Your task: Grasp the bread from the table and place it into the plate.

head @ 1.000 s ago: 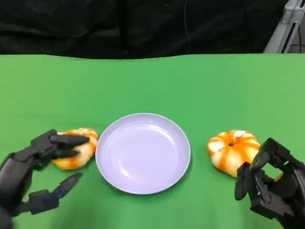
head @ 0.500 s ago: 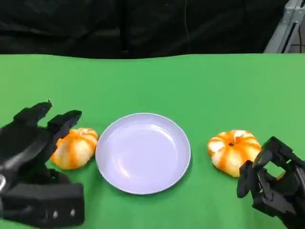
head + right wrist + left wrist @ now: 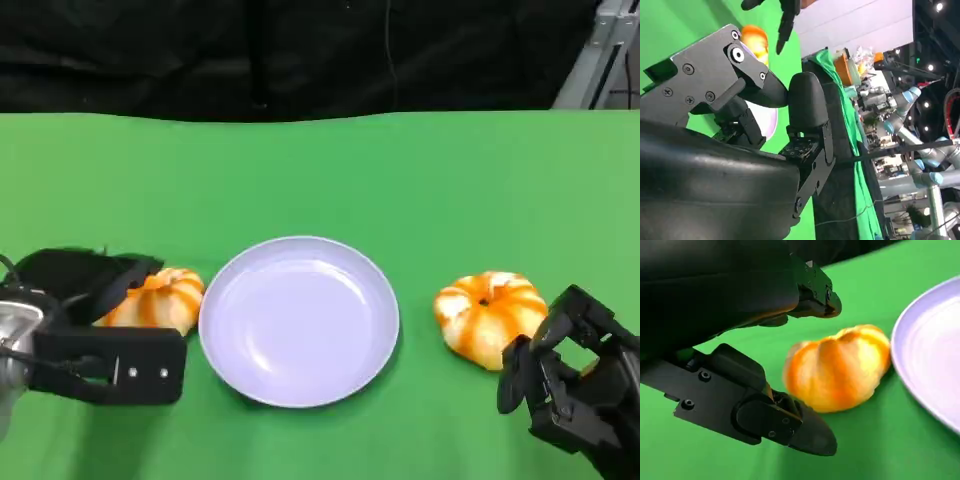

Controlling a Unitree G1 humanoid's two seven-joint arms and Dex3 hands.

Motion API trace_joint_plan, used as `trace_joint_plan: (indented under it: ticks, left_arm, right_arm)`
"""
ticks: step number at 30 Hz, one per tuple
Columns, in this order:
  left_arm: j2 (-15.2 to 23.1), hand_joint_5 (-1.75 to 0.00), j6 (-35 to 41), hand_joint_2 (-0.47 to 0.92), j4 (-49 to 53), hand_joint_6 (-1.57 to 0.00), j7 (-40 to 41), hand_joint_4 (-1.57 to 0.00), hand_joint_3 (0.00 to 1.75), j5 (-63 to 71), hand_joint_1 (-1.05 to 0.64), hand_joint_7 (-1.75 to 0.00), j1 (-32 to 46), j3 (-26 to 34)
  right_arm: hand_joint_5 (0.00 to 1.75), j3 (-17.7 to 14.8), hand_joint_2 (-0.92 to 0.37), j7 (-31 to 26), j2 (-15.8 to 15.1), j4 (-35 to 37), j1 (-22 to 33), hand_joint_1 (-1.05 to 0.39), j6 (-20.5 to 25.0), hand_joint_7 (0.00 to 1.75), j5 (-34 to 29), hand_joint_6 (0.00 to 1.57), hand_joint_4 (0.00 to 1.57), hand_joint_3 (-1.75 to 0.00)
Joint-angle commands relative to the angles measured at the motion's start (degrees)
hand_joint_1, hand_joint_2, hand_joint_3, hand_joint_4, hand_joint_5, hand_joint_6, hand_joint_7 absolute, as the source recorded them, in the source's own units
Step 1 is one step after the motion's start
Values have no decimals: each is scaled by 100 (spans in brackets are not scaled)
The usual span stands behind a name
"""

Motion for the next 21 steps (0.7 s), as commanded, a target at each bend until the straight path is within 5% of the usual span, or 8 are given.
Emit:
trace_joint_plan:
  ticks: [1,14,21]
  left_arm:
    - [60,-2,-63,92,587,-22,163,-24,15,-89,-99,0,-336,-223]
    - [-380,-2,-141,92,2145,-27,818,-26,17,-276,-93,-2,-1067,-811]
    - [-530,-6,-557,92,2722,-54,1657,-58,4,-414,-60,-4,-1184,-905]
  right_arm:
    - [175,-22,-47,-46,-37,-89,16,-15,35,168,37,67,89,-126]
    - [175,8,-48,-67,-29,-134,56,-15,11,169,14,66,88,-127]
    - [175,6,-48,-67,-28,-127,56,-16,-13,169,18,66,88,-125]
